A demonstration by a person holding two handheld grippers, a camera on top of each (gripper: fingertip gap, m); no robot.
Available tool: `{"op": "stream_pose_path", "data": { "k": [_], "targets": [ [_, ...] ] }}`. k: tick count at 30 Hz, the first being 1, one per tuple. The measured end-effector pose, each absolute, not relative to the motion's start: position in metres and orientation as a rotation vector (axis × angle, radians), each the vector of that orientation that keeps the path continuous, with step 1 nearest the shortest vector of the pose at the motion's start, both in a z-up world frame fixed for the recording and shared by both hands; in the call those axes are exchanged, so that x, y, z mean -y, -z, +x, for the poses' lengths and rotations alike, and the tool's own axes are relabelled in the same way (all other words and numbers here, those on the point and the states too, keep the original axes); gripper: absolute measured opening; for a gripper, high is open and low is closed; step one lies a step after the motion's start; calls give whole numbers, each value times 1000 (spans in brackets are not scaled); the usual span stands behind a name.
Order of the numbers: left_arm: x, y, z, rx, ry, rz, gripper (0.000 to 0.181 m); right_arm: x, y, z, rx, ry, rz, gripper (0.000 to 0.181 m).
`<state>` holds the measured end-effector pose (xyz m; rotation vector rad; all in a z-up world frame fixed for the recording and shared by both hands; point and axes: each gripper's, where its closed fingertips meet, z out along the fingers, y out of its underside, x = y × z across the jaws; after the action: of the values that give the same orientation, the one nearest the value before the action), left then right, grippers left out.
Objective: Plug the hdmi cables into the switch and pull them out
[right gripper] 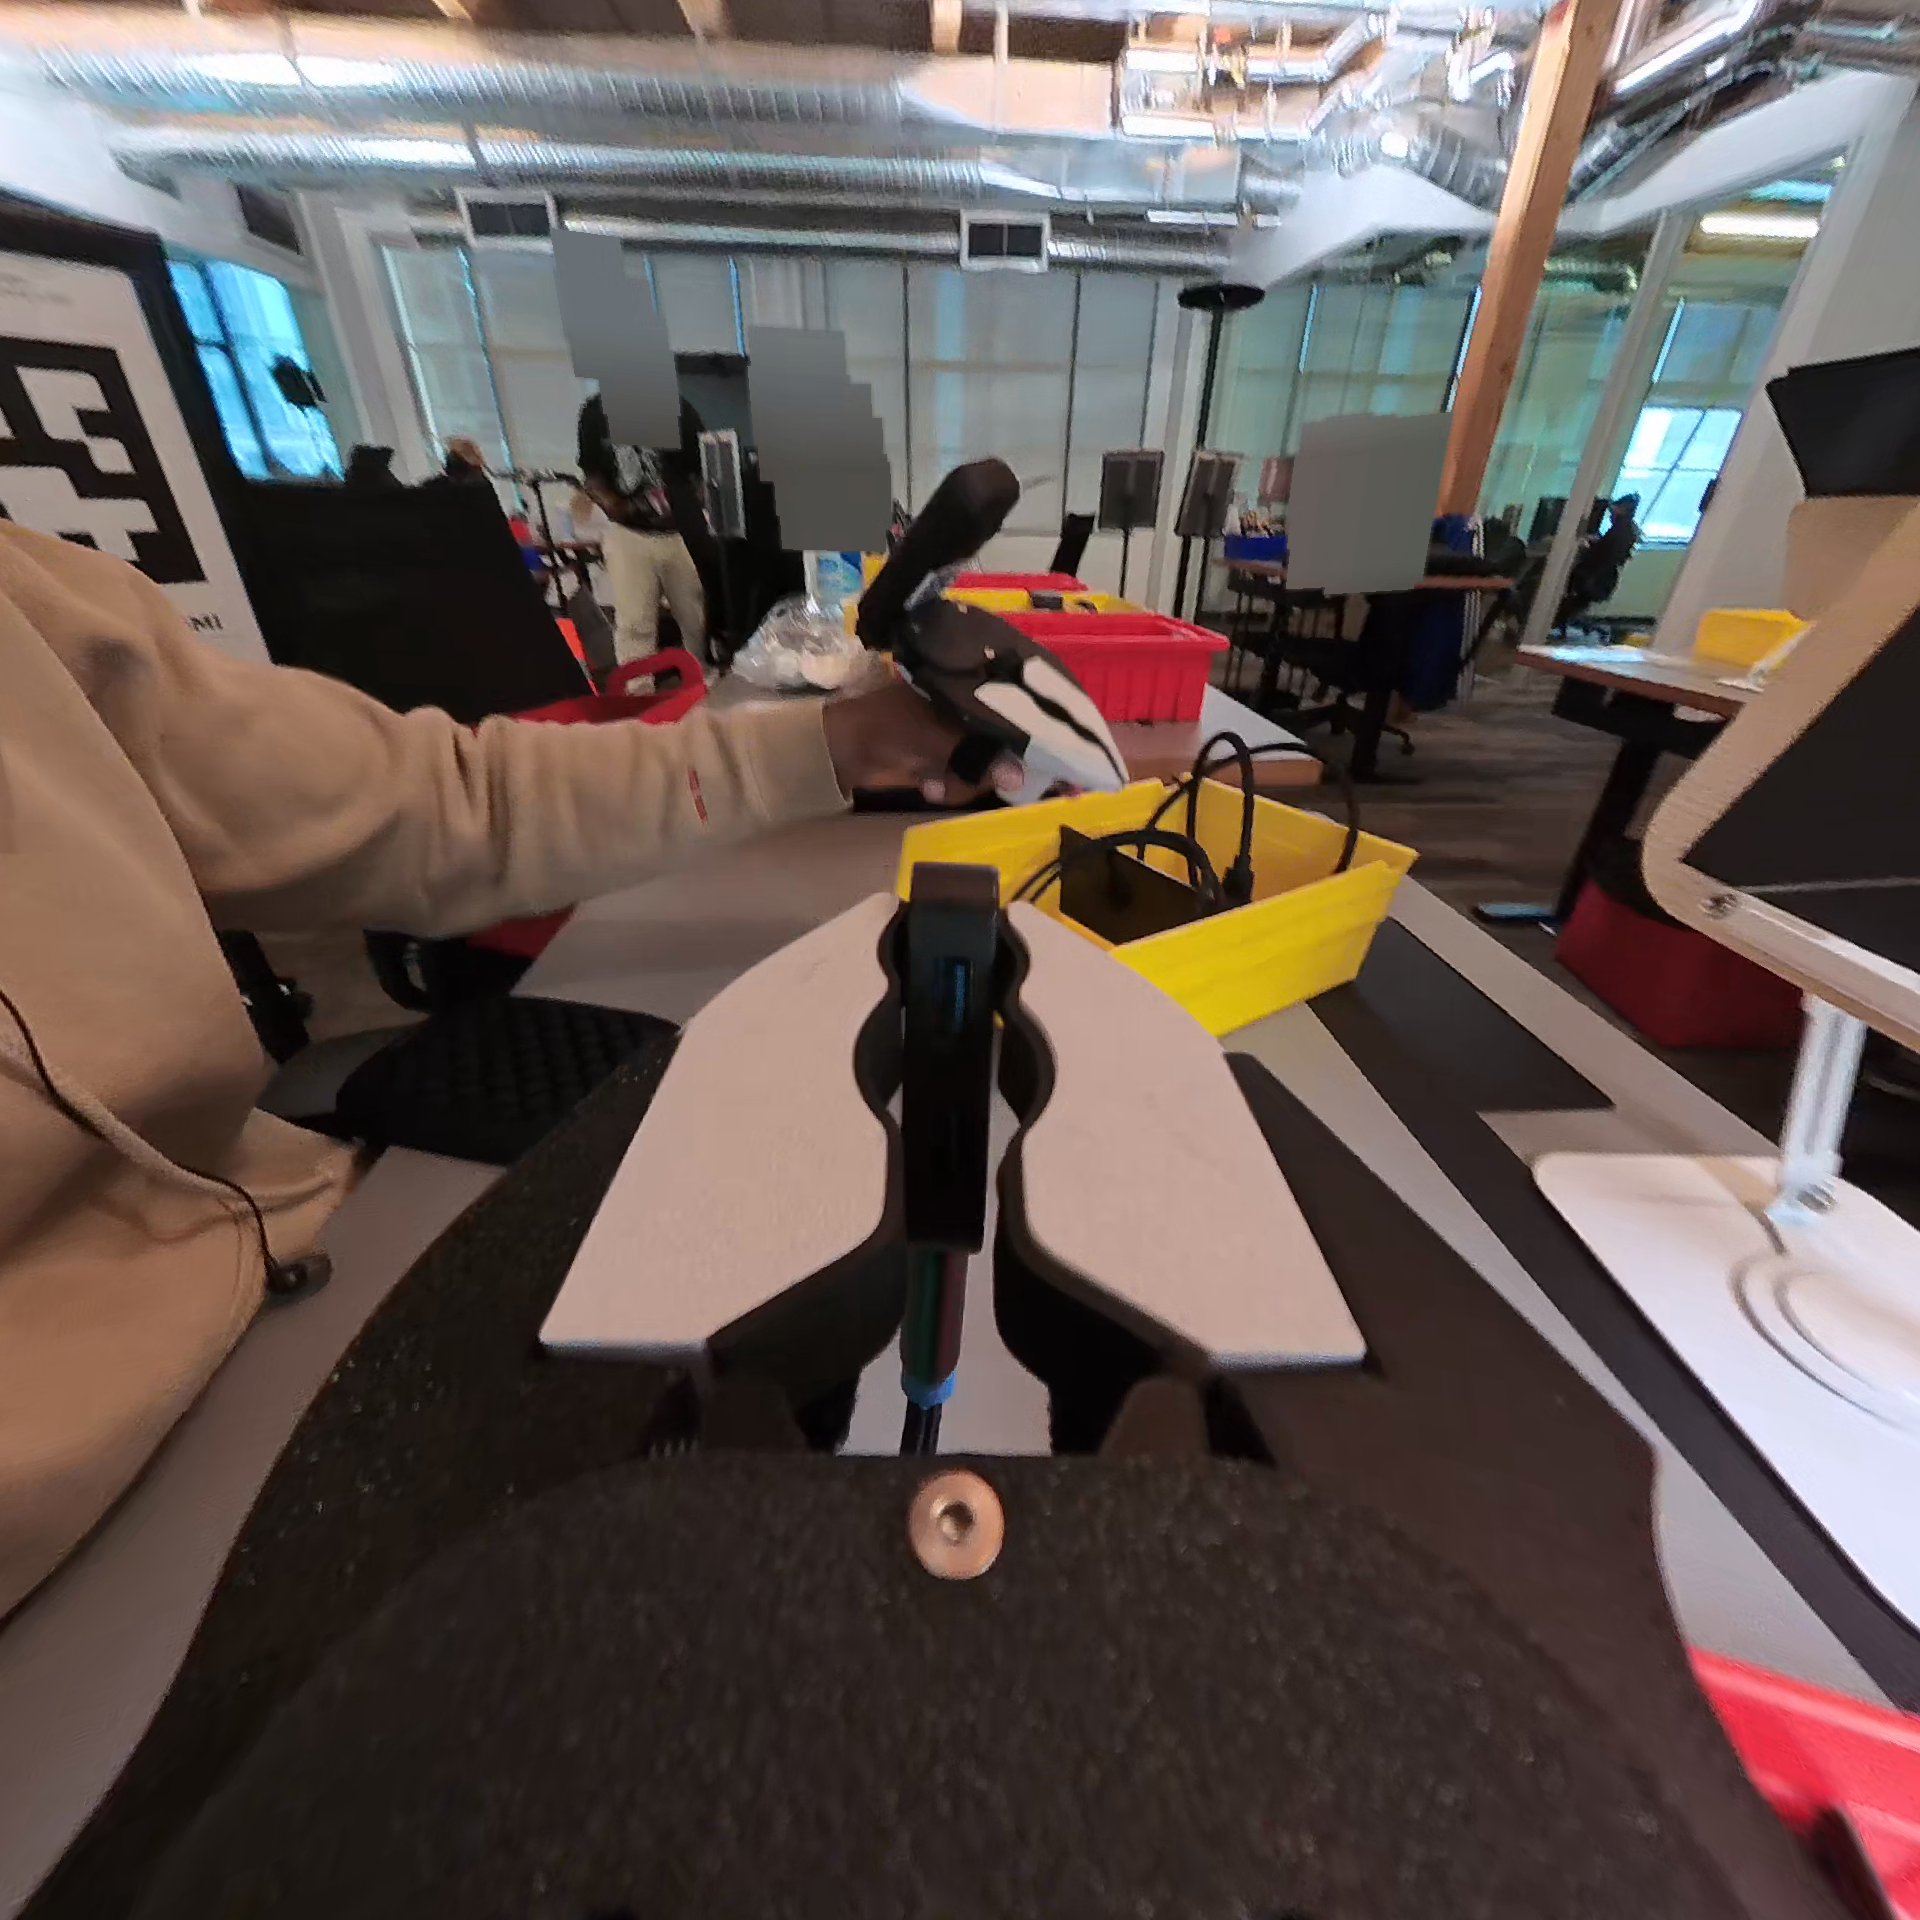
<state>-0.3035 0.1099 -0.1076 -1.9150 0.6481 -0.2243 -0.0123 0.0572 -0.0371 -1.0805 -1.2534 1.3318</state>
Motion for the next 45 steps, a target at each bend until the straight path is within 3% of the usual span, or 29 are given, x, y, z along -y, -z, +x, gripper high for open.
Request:
{"op": "stream_pose_path", "data": {
  "k": [1,5,9,12,14,15,22,27,28,29,31,36,40,45],
  "targets": [
    [-102,105,-283,-663,351,-1887,5,-56,36,-17,1237,-1358,-1064,14],
    [-52,87,-179,-838,839,-1710,36,-48,31,-30,1158,-1503,-987,14],
    [-21,81,-95,-1029,975,-1573,54,-38,29,-41,1116,-1616,-932,13],
    [-18,74,-59,-1106,977,-1531,48,-31,42,-53,1203,-1562,-976,13],
    [-27,82,-50,-1176,860,-1583,19,-29,44,-56,1222,-1548,-979,13],
    [-29,85,-49,-1209,820,-1591,16,-29,44,-56,1227,-1541,-988,13],
    [-40,115,-60,-1399,494,-1799,14,-42,86,-45,1549,-1051,-1223,16],
    [-33,136,-54,-1547,242,-1843,15,-40,124,-39,1813,-577,-1361,40],
    [-33,138,-52,-1558,211,-1838,15,-40,133,-42,1859,-493,-1366,38],
    [-34,141,-52,-1568,177,-1836,15,-38,140,-45,1895,-434,-1347,18],
    [-36,143,-55,-1563,165,-1817,15,-38,146,-49,1923,-404,-1362,14],
    [-51,80,-71,-1162,529,-1667,36,-54,99,-37,1689,-530,-1285,13],
    [-59,11,-109,-813,662,-1437,40,-67,36,-11,1391,-676,-1162,13],
    [-64,4,-135,-741,622,-1437,40,-101,-27,33,1096,-693,-1088,14]
  ]
}}
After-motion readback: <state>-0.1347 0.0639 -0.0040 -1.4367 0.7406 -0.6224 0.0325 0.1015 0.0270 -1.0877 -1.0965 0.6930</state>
